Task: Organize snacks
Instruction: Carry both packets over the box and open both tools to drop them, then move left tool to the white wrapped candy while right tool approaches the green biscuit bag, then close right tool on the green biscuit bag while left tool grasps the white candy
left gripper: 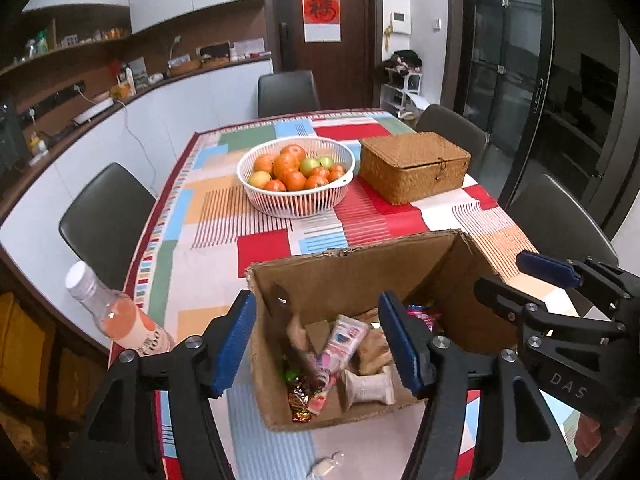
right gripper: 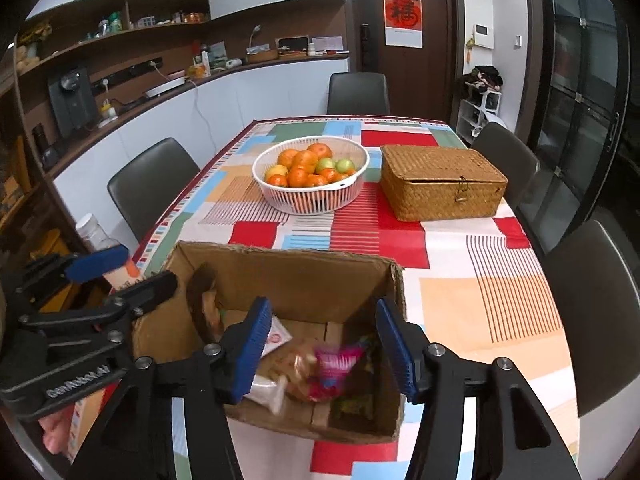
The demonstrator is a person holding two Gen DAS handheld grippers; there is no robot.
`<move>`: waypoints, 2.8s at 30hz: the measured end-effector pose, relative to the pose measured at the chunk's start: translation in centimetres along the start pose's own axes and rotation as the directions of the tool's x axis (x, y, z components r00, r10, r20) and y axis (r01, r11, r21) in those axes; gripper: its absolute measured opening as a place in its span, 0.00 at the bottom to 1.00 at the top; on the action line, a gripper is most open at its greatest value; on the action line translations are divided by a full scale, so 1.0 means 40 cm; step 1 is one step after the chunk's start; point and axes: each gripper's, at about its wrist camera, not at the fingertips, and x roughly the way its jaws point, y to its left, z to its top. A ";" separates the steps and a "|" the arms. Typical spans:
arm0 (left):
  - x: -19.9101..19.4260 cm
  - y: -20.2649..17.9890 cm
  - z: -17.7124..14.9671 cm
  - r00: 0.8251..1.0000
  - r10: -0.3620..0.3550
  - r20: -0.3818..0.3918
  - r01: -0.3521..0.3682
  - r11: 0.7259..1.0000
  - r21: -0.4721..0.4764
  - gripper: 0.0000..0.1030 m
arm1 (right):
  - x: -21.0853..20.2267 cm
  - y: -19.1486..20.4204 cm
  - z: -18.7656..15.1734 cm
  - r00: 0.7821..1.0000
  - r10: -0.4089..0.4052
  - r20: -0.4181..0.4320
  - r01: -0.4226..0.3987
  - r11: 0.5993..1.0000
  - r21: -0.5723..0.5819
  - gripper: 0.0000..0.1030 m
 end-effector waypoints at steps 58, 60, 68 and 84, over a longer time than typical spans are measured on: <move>-0.072 -0.094 -0.656 0.967 0.024 -0.252 0.002 0.995 0.100 0.81 | -0.042 0.041 -0.682 0.915 -0.046 -0.402 0.050 0.999 0.000 0.58; -0.066 -0.092 -0.659 0.966 0.023 -0.256 0.002 0.995 0.095 0.81 | -0.039 0.046 -0.682 0.918 -0.061 -0.393 0.060 0.998 -0.016 0.58; -0.051 -0.086 -0.663 0.964 0.013 -0.264 0.009 0.997 0.082 0.81 | -0.037 0.055 -0.676 0.929 -0.068 -0.364 0.063 0.998 -0.026 0.50; -0.024 -0.035 -0.609 0.979 0.010 -0.203 0.010 0.995 0.095 0.81 | -0.036 0.084 -0.620 0.945 -0.037 -0.324 0.026 0.999 -0.038 0.44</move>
